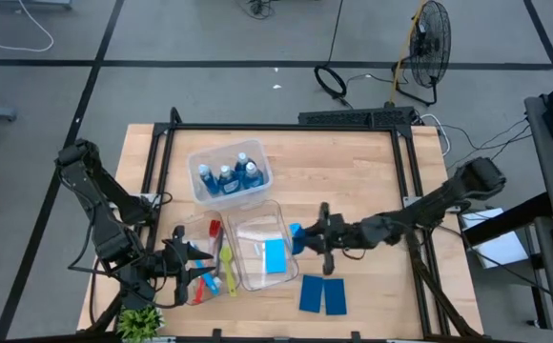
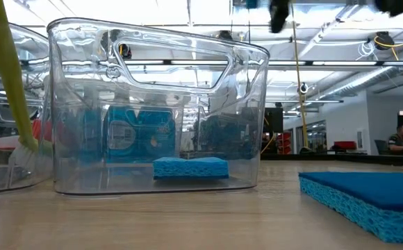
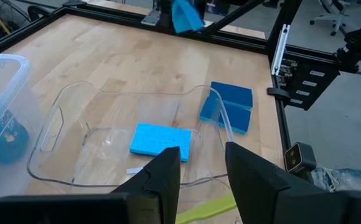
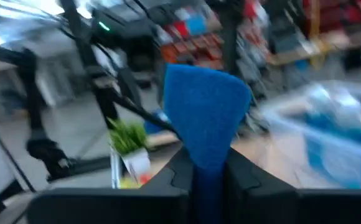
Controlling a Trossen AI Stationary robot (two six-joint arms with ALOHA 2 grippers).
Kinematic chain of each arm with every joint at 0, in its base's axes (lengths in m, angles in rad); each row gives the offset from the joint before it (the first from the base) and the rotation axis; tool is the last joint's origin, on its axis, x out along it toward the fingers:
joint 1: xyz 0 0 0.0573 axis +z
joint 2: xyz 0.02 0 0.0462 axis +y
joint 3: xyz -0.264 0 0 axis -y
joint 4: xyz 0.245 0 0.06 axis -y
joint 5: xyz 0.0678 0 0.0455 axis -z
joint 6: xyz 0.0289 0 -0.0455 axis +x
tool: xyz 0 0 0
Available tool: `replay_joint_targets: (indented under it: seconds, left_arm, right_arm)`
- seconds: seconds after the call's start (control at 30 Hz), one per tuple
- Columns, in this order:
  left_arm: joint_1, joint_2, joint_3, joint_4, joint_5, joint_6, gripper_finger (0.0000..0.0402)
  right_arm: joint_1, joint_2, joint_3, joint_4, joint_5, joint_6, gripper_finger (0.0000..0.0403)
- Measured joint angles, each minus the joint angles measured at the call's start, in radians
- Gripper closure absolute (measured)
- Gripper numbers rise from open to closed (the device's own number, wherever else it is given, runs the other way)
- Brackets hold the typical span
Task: Pick & Place Kitchen Sink Supplies
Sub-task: Put the blue sponge wipe into the right transparent bin
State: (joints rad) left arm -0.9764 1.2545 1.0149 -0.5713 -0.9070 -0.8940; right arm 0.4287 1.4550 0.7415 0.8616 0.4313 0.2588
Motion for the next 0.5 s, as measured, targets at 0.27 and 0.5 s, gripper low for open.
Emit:
replay_joint_targets:
  seconds: [0.27,0.5]
  left_arm:
    - [0.0,0.0,0.0,0.0,0.0,0.0,0.027]
    - [0.0,0.0,0.0,0.0,0.0,0.0,0.027]
  right_arm:
    - [-0.067,0.258,0.073,0.118,-0.095,-0.052,0.0366]
    - [-0.09,0.34,0.086,0.137,-0.096,0.028,0.0327]
